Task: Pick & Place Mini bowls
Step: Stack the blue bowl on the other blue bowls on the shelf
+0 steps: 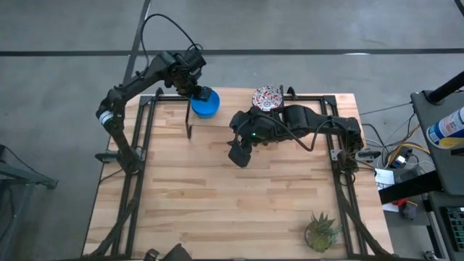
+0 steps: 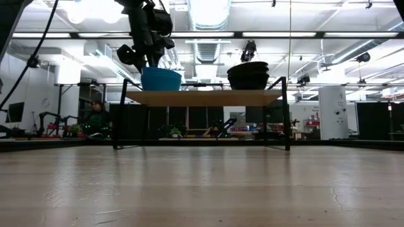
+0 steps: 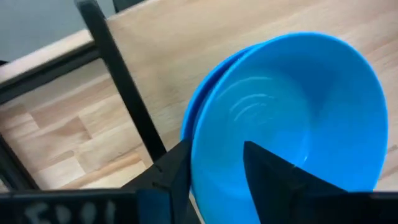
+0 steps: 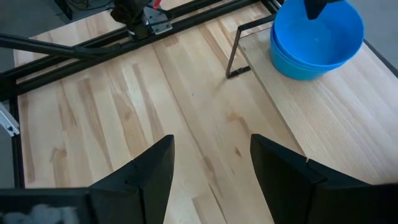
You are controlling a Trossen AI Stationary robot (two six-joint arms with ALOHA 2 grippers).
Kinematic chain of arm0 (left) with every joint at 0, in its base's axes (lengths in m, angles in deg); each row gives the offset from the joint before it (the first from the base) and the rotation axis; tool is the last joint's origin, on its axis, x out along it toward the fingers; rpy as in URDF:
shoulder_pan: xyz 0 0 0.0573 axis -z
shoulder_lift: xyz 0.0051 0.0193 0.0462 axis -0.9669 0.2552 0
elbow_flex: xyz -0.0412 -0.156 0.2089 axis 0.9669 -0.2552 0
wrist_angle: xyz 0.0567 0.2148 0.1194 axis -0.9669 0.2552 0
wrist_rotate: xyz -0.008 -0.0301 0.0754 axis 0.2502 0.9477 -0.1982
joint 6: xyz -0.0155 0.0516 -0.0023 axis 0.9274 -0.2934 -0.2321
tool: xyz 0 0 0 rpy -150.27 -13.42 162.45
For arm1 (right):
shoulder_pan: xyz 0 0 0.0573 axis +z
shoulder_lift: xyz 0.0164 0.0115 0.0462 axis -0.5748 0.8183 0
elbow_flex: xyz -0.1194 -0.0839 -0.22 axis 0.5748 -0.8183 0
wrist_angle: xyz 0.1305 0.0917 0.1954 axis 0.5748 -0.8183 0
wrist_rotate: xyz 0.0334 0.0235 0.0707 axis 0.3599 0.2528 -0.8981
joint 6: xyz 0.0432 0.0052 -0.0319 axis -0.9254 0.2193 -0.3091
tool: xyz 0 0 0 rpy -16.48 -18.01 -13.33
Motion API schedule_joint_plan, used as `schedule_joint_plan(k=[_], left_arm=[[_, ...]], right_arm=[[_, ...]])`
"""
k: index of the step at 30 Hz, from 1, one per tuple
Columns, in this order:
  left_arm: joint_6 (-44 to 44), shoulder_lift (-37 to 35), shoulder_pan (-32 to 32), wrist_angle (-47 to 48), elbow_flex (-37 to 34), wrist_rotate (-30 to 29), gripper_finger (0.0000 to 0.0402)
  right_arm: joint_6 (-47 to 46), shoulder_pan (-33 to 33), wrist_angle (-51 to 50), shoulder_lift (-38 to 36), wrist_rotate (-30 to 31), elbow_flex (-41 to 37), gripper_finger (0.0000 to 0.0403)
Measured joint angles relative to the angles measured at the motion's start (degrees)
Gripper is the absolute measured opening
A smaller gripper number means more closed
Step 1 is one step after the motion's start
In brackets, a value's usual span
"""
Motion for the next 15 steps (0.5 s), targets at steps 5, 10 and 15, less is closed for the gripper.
schedule_joint_plan(k=[5,10,15], left_arm=[[0.0,-1.6,0.0,-1.6,0.0,-0.9,0.0144],[-3.3,-1.6,0.1,-1.5,0.0,-1.0,0.0144],[-1.7,-3.0,0.1,-1.2,0.0,-1.9,0.0144]], right_arm=[[-0.1,-0.3,0.0,0.0,0.1,0.0,0.0205],[-0.2,-0.6,0.0,0.0,0.2,0.0,0.0205],[-0.4,-0.8,0.0,0.0,0.2,0.0,0.0205]])
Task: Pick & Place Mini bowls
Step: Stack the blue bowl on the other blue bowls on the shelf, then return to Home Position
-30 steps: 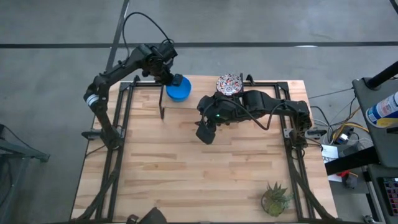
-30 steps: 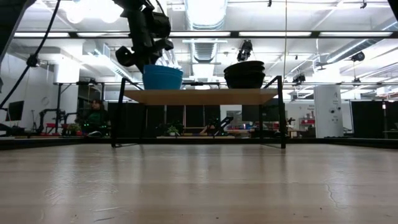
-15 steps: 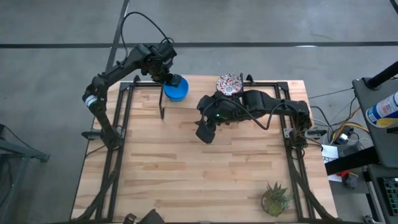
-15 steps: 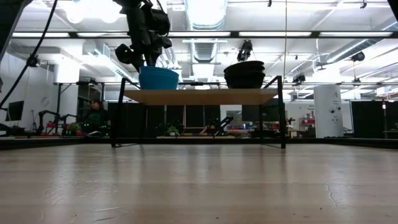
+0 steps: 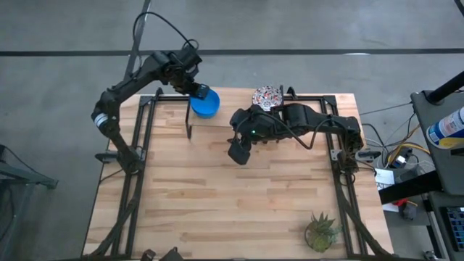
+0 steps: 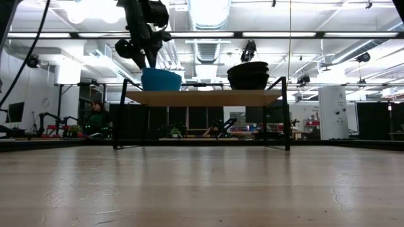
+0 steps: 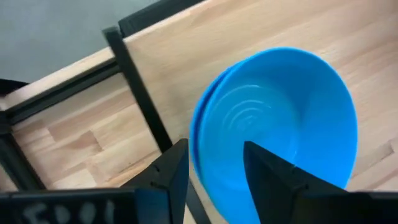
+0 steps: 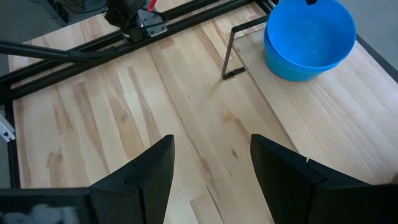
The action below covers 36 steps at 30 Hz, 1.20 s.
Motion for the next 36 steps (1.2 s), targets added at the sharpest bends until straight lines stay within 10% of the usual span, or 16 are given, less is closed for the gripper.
schedule_joint_plan(k=[20,28,36], left_arm=[[2.6,-6.5,1.8,-3.3,-0.2,3.5,0.0123],[5.2,-15.0,6.7,-9.9,-7.5,11.0,0.0022],[9.7,-30.3,18.5,-29.6,-24.4,10.7,0.0001]], right_arm=[[0.7,-0.8,-0.6,0.0,0.3,0.0,0.0196],[3.0,-1.6,-1.2,0.0,-3.7,-4.7,0.0035],[3.9,-2.0,10.0,-4.7,-8.3,-17.5,0.0008]])
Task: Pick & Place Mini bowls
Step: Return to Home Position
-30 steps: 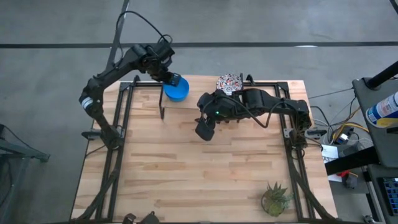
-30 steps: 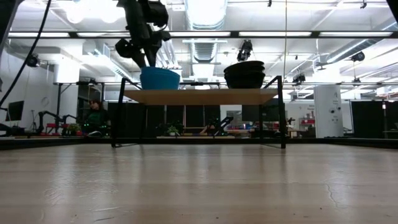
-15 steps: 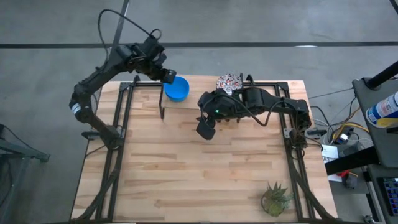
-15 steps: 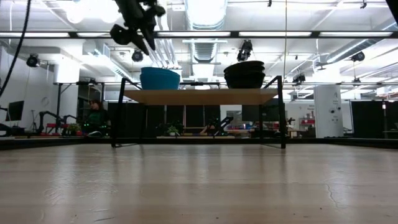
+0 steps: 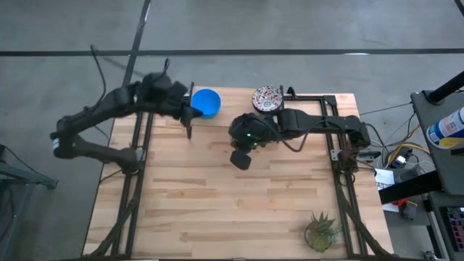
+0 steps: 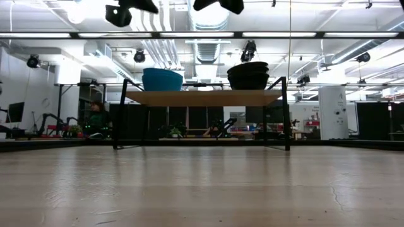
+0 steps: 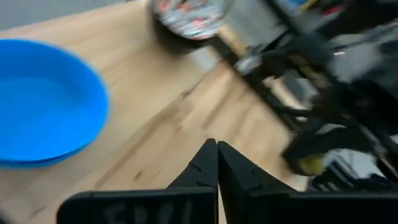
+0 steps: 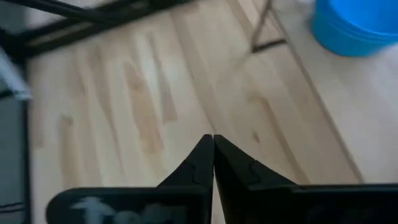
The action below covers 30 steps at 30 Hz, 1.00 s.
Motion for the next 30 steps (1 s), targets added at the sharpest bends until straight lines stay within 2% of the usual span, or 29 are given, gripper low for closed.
schedule_joint_plan(k=[5,9,11,13,16,19,21,25,30], left_arm=[[0.6,-10.1,7.7,-14.1,-11.8,-1.9,0.0001],[-1.0,-17.1,14.0,-27.2,-19.5,-2.0,0.0002],[-2.0,-20.0,17.1,-32.9,-22.9,-2.0,0.0002],[-4.1,-22.2,18.7,-35.4,-25.7,-2.3,0.0002],[-7.7,-24.9,19.1,-31.8,-29.3,-0.5,0.0002],[-7.8,-26.7,19.2,-32.4,-33.4,2.6,0.0002],[-9.8,-28.1,19.3,-34.4,-36.3,2.6,0.0002],[-11.0,-31.4,20.0,-45.0,-42.4,2.4,0.0002],[-6.3,-34.6,20.0,-46.3,-50.0,2.1,0.0002]], right_arm=[[0.8,-0.1,17.0,-9.0,-3.4,-17.2,0.0008],[5.0,0.2,36.6,-18.4,-6.7,-33.5,0.0008],[5.9,0.5,44.9,-23.2,-6.0,-40.4,0.0008],[6.7,0.5,47.9,-27.7,-4.7,-46.0,0.0008],[9.3,0.2,47.4,-33.2,0.0,-52.3,0.0008],[4.5,0.2,47.7,-38.4,3.3,-58.1,0.0008],[3.2,0.3,50.3,-41.5,3.2,-61.9,0.0008],[4.1,0.4,57.5,-46.8,3.2,-70.3,0.0008],[3.1,0.5,63.4,-52.7,2.9,-80.2,0.0008]])
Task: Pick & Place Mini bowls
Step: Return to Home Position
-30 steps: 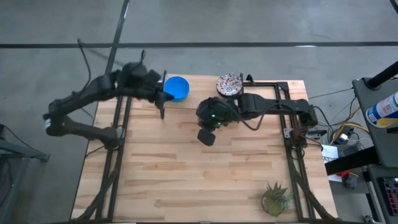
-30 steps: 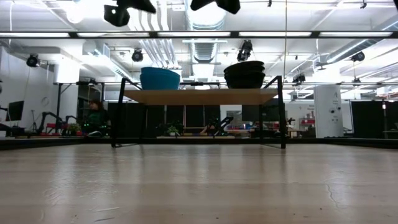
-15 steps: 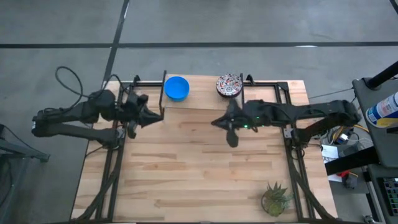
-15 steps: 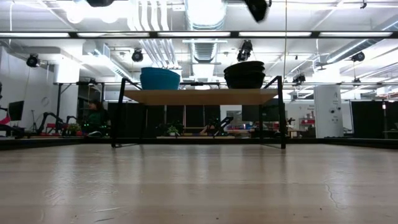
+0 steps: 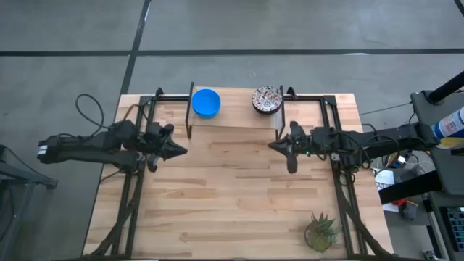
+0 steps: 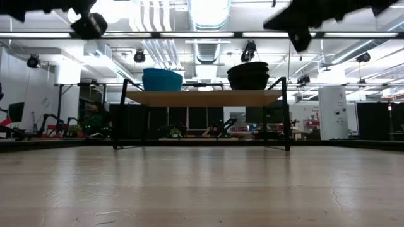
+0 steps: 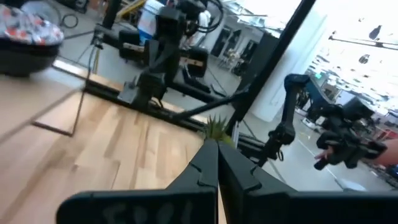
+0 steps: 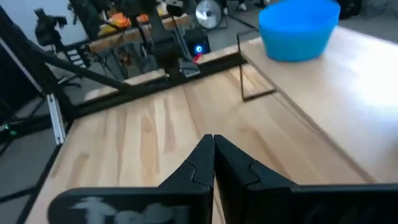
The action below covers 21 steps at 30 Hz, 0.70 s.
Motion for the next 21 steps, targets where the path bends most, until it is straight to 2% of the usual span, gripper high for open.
schedule_joint_plan(k=[5,7,21], left_arm=[[-1.4,-2.3,0.1,-12.9,-8.2,1.6,0.0002],[-1.9,-4.0,0.1,-15.3,-10.3,2.6,0.0002],[-4.4,-15.0,0.2,-11.5,-14.4,3.3,0.0002]], right_arm=[[0.1,0.6,11.8,-3.2,-2.3,-9.5,0.0008],[0.2,0.6,15.7,-4.6,-3.3,-12.5,0.0008],[0.1,0.9,17.0,-23.8,-2.9,-26.3,0.0009]])
